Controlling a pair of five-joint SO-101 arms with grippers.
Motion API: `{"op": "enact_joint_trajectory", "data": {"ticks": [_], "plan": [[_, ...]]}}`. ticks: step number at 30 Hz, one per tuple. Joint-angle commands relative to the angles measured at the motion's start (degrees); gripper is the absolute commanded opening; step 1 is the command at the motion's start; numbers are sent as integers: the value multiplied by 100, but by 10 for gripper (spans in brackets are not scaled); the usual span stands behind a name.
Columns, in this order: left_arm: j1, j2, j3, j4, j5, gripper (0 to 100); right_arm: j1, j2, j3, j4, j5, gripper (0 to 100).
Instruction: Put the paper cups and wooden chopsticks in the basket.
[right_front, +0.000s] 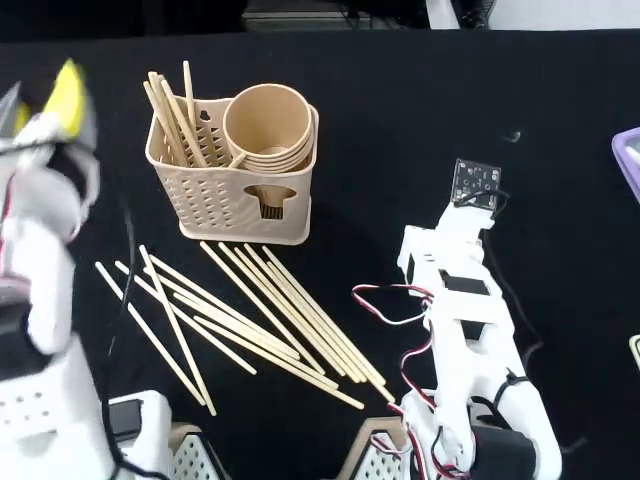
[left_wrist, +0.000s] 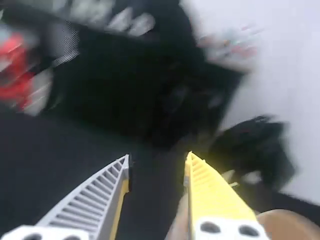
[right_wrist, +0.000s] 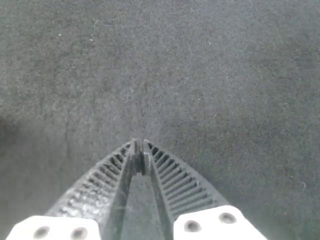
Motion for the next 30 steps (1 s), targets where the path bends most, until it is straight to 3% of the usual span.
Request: {"op": "enact_joint_trajectory", "data": {"ticks": [1,5,9,13,21,30], "plan": [[-1305,-862,1763,448,53,188,-70,-40,-101,193,413,16],[-1780,-1371,3723,299,-88,188,-352,4,-435,870,905,16],[-1402,-1547,5051,-167,-774,188,-949,4,-620,1486,932,16],[-716,-1538,5604,-193,-809,189,-1240,13,-620,1538,1169,16],[145,-765,5578,237,-941,205,-1240,13,-277,993,1284,16],[119,1785,4453,246,-132,250,-1248,13,-224,897,1284,16]]}}
